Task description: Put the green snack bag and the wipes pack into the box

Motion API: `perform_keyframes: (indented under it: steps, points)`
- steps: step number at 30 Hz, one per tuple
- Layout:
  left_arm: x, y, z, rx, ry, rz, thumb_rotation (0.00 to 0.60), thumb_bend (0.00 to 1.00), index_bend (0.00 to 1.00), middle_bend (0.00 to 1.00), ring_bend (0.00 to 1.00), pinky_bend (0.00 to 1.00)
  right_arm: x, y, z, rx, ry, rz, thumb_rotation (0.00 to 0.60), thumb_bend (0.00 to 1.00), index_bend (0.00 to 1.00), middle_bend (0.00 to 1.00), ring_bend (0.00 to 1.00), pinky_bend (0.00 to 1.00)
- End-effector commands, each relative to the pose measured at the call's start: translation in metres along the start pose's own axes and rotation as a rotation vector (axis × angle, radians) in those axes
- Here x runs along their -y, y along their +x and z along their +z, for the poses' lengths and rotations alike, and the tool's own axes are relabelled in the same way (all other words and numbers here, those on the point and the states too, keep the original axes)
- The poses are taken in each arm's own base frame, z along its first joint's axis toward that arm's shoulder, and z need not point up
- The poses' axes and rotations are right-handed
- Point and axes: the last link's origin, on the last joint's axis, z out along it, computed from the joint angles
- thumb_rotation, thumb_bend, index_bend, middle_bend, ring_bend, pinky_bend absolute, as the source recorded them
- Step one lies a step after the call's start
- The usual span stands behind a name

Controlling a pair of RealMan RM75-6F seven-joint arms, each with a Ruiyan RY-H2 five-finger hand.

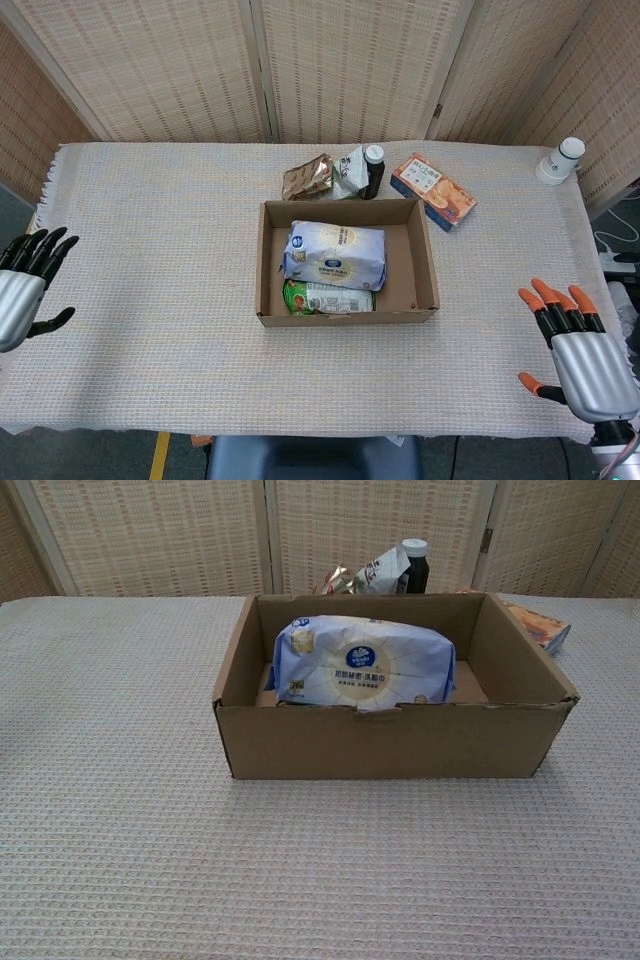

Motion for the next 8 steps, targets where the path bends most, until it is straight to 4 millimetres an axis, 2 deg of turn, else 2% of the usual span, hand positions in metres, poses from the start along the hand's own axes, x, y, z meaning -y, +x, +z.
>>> perform_keyframes:
  steps: [1,4,8]
  points:
    - [0.007,-0.011,-0.013,0.018,0.021,0.0,0.6,0.2,0.0,0.0,0.0,0.11,0.0,0.0,-0.001,0.0,0.002,0.0,0.6,0.0,0.1,0.01,0.0,0.0]
    - [0.009,-0.014,-0.016,0.02,0.028,-0.005,0.6,0.2,0.0,0.0,0.0,0.11,0.0,0.0,-0.001,0.0,0.003,0.001,0.6,0.0,0.1,0.01,0.0,0.0]
    - [0.019,-0.023,-0.039,0.019,0.061,-0.044,0.6,0.2,0.0,0.0,0.0,0.11,0.0,0.0,-0.001,-0.001,0.003,0.001,0.6,0.0,0.1,0.01,0.0,0.0]
